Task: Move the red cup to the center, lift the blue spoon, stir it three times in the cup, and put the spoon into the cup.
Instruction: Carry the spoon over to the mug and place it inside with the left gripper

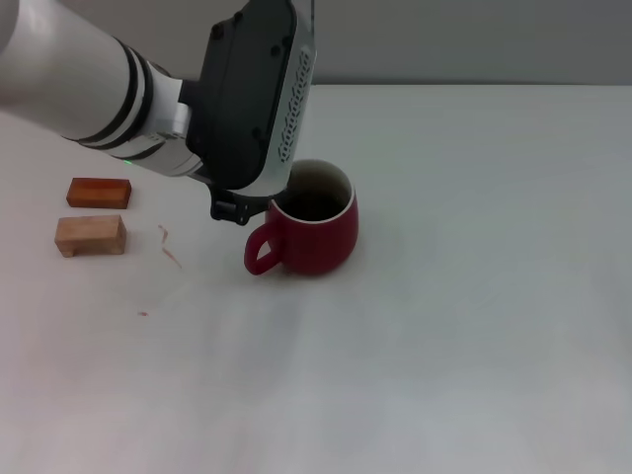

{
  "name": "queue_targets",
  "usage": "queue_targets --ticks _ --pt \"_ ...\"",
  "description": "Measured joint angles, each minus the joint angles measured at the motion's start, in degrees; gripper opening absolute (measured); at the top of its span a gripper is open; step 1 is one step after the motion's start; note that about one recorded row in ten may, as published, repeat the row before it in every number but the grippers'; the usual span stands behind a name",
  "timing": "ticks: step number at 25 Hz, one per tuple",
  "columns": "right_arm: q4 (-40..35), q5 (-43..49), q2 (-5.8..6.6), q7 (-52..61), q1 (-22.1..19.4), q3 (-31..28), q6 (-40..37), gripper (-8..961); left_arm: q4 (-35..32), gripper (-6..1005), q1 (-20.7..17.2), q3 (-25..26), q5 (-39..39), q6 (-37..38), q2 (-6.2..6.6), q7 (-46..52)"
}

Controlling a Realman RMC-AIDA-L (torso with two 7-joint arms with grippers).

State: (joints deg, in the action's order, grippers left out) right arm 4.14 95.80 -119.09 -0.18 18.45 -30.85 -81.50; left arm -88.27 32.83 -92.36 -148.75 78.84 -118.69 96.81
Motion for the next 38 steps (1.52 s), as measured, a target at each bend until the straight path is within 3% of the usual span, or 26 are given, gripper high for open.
queue_targets --ticks 16,28,38 --pt "-0.06 0.00 0.00 0.00 0.25 0.00 0.21 699 -4.37 165 -0.68 -0.12 1.46 6.09 -0.06 0.83" --pt "0.00 0.00 -0.01 0.00 0.08 0.00 0.21 698 -0.68 165 -0.40 -0.89 4.11 -0.36 -0.22 0.83" --pt "0.08 0.00 -0.09 0.00 0.10 0.00 0.21 699 -0.58 165 -1.22 -0.89 -0.17 -2.91 0.07 2.71"
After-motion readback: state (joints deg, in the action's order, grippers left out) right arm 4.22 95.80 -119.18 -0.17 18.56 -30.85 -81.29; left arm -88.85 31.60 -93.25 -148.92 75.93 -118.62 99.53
